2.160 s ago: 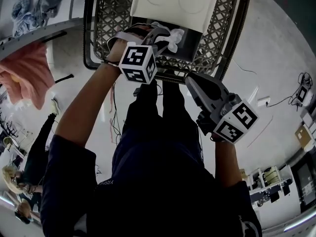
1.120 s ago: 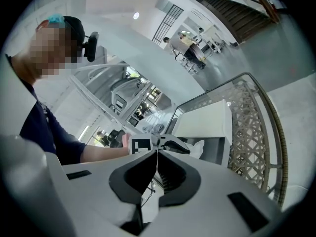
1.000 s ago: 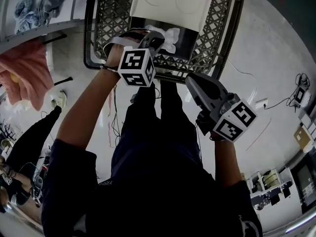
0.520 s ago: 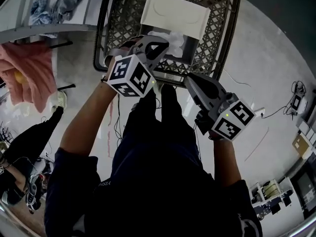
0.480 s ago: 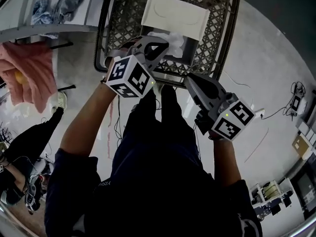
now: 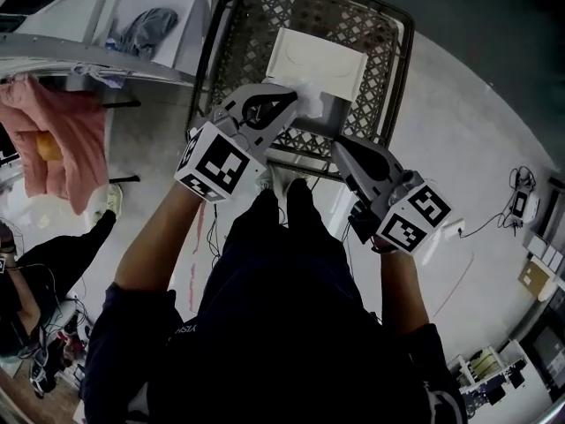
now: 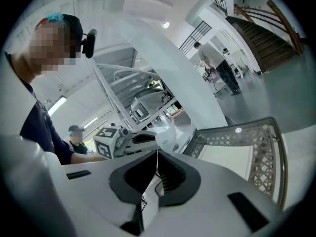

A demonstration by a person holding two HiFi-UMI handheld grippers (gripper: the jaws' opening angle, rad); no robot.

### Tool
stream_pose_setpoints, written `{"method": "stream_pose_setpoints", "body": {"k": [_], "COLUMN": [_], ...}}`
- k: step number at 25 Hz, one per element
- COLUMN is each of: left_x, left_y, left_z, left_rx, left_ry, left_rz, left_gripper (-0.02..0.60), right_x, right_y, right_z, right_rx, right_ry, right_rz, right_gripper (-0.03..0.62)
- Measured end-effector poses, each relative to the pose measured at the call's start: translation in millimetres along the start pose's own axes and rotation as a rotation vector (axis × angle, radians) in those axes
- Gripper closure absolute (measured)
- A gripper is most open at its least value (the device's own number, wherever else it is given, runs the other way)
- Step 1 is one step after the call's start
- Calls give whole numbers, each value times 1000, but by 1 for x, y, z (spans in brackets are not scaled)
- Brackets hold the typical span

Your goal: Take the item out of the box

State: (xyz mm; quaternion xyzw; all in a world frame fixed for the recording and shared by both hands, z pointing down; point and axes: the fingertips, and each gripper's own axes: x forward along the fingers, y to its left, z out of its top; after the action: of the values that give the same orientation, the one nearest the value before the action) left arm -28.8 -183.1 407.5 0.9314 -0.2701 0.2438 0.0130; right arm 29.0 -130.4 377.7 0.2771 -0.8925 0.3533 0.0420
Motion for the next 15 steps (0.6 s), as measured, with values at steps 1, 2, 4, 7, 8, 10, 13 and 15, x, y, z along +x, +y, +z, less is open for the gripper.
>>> {"method": "stream_pose_setpoints", "body": {"k": [1,2,4,7,8,10,13,15], "left_x": [-6,-12,-23,-39,-44,-54,-69,-78], "left_y": [2,4,8,9,11,16,24,28], "left_z": [8,16,30,45,49,57,69,75], "left_rx": [-9,-14,-28,-63,-72,-80,-83,-92], "left_ry": [-23,-44,-78,-123,-137,-167,-213,-240], "left_rz": [12,21,33,48,54,69,96,111], "left_gripper": [574,574,574,574,574,574,574,574], "right_x": [1,2,3,5,6,7,8,7], "right_y": [5,9,16,27,30,36,46,53], "right_z": [6,12,23,36,41,49,61,68], "right_rx": [-17,-34,-60,-84,-93,-115,-152,-172], "right_ry": [-4,-9,-20,-34,-39,-51,-67,-77], "right_rz": [2,4,9,13,14,17,20,22], "right_gripper": [569,568,569,569,569,569,569,569]}}
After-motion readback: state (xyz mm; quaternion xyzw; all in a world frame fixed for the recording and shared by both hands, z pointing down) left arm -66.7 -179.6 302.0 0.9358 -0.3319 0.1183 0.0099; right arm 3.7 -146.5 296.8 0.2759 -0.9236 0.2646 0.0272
